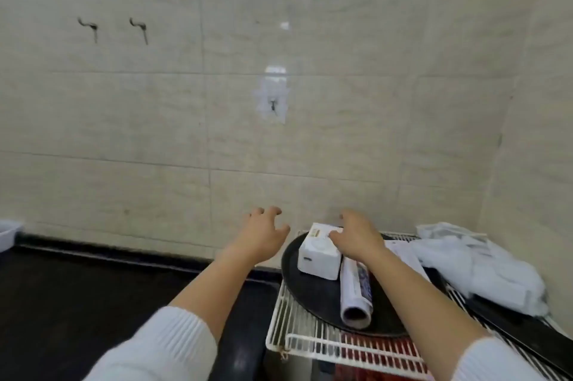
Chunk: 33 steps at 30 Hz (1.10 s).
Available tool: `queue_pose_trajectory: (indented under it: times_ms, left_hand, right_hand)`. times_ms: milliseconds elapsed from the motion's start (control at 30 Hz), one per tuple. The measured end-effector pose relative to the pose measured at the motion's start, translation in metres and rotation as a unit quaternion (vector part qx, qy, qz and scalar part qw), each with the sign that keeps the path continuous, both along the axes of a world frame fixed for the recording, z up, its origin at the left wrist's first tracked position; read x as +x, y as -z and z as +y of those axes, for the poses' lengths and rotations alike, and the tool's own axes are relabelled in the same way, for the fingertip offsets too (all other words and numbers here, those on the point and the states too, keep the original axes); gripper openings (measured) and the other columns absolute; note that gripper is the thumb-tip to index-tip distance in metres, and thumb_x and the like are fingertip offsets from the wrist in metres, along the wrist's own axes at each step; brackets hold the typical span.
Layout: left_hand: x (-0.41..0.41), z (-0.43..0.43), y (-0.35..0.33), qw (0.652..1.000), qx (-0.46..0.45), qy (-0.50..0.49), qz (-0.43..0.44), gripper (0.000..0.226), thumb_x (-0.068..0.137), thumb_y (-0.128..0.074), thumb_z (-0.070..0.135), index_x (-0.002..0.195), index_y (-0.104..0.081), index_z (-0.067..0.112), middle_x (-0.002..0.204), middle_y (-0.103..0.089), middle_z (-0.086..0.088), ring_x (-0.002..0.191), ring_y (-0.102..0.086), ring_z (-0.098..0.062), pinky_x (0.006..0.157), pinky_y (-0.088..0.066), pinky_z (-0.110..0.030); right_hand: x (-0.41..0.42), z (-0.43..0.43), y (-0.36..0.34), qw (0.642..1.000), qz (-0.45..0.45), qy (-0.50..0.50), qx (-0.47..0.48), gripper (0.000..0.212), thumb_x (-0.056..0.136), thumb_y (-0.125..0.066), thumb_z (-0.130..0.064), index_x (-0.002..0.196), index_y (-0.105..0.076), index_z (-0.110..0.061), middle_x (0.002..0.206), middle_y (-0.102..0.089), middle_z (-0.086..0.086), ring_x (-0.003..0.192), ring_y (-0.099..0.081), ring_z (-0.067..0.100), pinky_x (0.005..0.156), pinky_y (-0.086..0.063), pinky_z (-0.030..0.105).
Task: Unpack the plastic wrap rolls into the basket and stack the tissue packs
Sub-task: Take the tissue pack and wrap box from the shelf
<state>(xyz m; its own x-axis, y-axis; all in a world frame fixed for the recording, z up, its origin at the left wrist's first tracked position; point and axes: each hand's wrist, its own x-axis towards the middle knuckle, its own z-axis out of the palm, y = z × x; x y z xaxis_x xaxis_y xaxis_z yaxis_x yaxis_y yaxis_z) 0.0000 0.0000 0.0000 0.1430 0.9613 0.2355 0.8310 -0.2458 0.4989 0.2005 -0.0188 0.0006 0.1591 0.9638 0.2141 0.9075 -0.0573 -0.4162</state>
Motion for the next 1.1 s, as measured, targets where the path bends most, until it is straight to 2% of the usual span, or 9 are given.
queue_pose_trajectory:
  times_ms: [67, 200, 300, 433, 533, 733, 867, 967, 1100]
  left_hand:
    - [0.026, 0.016, 0.016, 0.998, -0.044, 0.04, 0.004, 0.054, 0.095, -0.042, 0.043, 0.144, -0.034, 0.023, 0.148, -0.035, -0.015, 0.134, -0.035, -0.035, 0.11, -0.033, -0.044]
    - [0.068, 0.041, 0.046, 0.99, -0.098, 0.101, 0.026, 0.046, 0.097, -0.038, 0.042, 0.141, -0.041, 0.032, 0.144, -0.041, -0.015, 0.131, -0.04, -0.034, 0.11, -0.032, -0.042]
    - [0.087, 0.058, 0.058, 0.987, -0.114, 0.109, 0.035, 0.045, 0.094, -0.04, 0.046, 0.136, -0.047, 0.033, 0.146, -0.039, -0.017, 0.139, -0.029, -0.033, 0.113, -0.03, -0.045]
    - [0.1, 0.071, 0.063, 0.984, -0.148, 0.095, -0.001, 0.06, 0.082, -0.056, 0.052, 0.135, -0.042, 0.028, 0.141, -0.041, -0.019, 0.124, -0.046, -0.037, 0.101, -0.043, -0.043]
    - [0.1, 0.08, 0.066, 0.979, -0.176, 0.098, -0.028, 0.077, 0.077, -0.063, 0.055, 0.143, -0.034, 0.029, 0.143, -0.047, -0.012, 0.124, -0.049, -0.032, 0.098, -0.044, -0.039]
    - [0.101, 0.09, 0.069, 0.977, -0.187, 0.076, -0.061, 0.093, 0.069, -0.071, 0.053, 0.148, -0.028, 0.027, 0.142, -0.046, -0.009, 0.12, -0.053, -0.029, 0.097, -0.05, -0.043]
    - [0.094, 0.091, 0.071, 0.964, -0.199, 0.064, -0.163, 0.091, 0.069, -0.073, 0.044, 0.147, -0.03, 0.023, 0.132, -0.054, -0.005, 0.11, -0.057, -0.027, 0.088, -0.054, -0.042]
    - [0.076, 0.086, 0.061, 0.926, -0.239, 0.053, -0.288, 0.08, 0.073, -0.072, 0.038, 0.143, -0.035, 0.026, 0.114, -0.052, -0.001, 0.091, -0.058, -0.023, 0.063, -0.055, -0.034]
    - [0.017, 0.077, 0.03, 0.898, -0.219, 0.036, -0.381, 0.074, 0.069, -0.07, 0.04, 0.137, -0.04, 0.037, 0.104, -0.058, 0.005, 0.083, -0.062, -0.02, 0.05, -0.056, -0.031]
  right_hand:
    - [0.014, 0.008, 0.01, 0.999, 0.004, 0.032, -0.041, 0.032, 0.083, -0.052, -0.021, 0.11, -0.057, -0.006, 0.12, -0.062, 0.018, 0.106, -0.059, 0.036, 0.077, -0.047, 0.034]
    - [0.034, 0.015, 0.041, 0.99, 0.016, 0.083, -0.109, 0.036, 0.088, -0.046, -0.014, 0.12, -0.052, 0.0, 0.124, -0.061, 0.022, 0.111, -0.059, 0.036, 0.082, -0.047, 0.034]
    - [0.042, 0.014, 0.055, 0.989, 0.043, 0.105, -0.099, 0.015, 0.089, -0.05, -0.014, 0.102, -0.053, -0.008, 0.116, -0.064, 0.02, 0.105, -0.06, 0.034, 0.071, -0.04, 0.03]
    - [0.043, 0.013, 0.065, 0.972, 0.16, 0.127, -0.115, 0.031, 0.086, -0.065, -0.032, 0.101, -0.055, -0.006, 0.094, -0.066, 0.01, 0.084, -0.066, 0.029, 0.057, -0.049, 0.031]
    - [0.043, 0.012, 0.067, 0.944, 0.257, 0.139, -0.154, 0.032, 0.083, -0.07, -0.036, 0.085, -0.05, -0.012, 0.075, -0.058, 0.003, 0.063, -0.062, 0.016, 0.039, -0.047, 0.025]
    - [0.038, 0.013, 0.074, 0.9, 0.383, 0.161, -0.134, 0.036, 0.078, -0.074, -0.031, 0.085, -0.042, -0.015, 0.08, -0.06, 0.004, 0.068, -0.063, 0.015, 0.046, -0.045, 0.023]
    - [0.036, 0.008, 0.07, 0.861, 0.464, 0.163, -0.132, 0.032, 0.076, -0.073, -0.031, 0.085, -0.047, -0.014, 0.08, -0.066, 0.007, 0.06, -0.066, 0.014, 0.037, -0.045, 0.018]
    - [0.031, 0.008, 0.058, 0.844, 0.505, 0.151, -0.095, 0.046, 0.076, -0.073, -0.03, 0.107, -0.055, -0.001, 0.079, -0.069, 0.011, 0.053, -0.067, 0.016, 0.04, -0.047, 0.018]
    - [-0.009, 0.023, 0.019, 0.816, 0.574, 0.053, -0.042, 0.033, 0.077, -0.073, -0.021, 0.094, -0.059, 0.004, 0.057, -0.069, 0.005, 0.046, -0.067, 0.015, 0.043, -0.05, 0.023]
